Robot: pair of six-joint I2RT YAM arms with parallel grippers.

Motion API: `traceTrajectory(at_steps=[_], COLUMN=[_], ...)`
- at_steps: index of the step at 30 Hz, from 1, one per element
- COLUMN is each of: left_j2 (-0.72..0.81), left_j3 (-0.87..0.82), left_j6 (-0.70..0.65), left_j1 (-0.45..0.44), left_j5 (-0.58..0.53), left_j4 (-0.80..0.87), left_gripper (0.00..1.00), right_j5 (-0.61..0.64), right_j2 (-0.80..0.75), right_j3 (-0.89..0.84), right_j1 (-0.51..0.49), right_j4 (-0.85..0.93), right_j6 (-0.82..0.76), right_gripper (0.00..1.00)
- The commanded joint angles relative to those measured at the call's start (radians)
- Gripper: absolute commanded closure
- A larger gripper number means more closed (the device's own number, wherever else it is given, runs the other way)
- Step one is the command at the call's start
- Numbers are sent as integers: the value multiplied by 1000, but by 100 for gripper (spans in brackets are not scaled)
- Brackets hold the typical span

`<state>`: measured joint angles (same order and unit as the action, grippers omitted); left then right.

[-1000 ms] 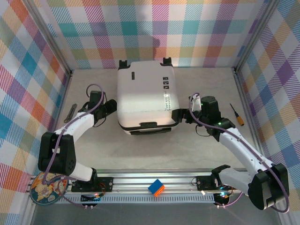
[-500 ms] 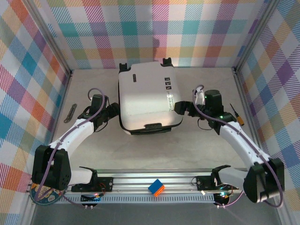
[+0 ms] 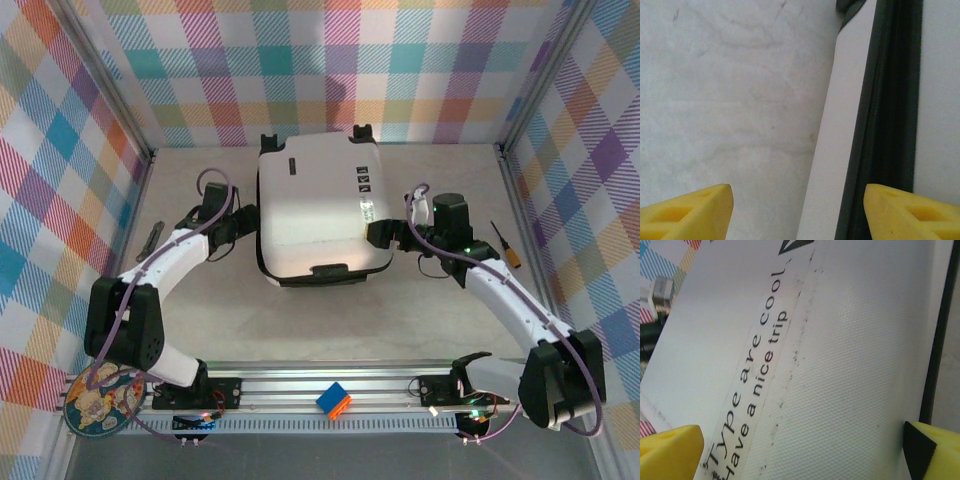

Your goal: Pack the luggage

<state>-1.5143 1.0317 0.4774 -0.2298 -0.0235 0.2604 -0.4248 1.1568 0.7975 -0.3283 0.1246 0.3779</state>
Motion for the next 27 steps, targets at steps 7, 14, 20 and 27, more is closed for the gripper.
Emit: traceTrajectory(at_steps=[7,14,20,27], left_j2=[-141,-295,-414,-373], left_j3=[211,400,640,765], left_j6=[-65,-111,-163,-161], left_j1=[-34,-33,-11,92], left_j5=[219,287,295,76], left_j4=[-76,-51,9,204], left_gripper=[31,31,30,30], right_j5=[-34,96,147,269], right_j2=[-161,-82,148,29], right_j3=[-174,-169,29,105], right_j1=[-281,-538,-617,-555], right_j4=[-68,-203,-221,-26], right_j6=[151,203,121,19], right_gripper=[1,1,4,2])
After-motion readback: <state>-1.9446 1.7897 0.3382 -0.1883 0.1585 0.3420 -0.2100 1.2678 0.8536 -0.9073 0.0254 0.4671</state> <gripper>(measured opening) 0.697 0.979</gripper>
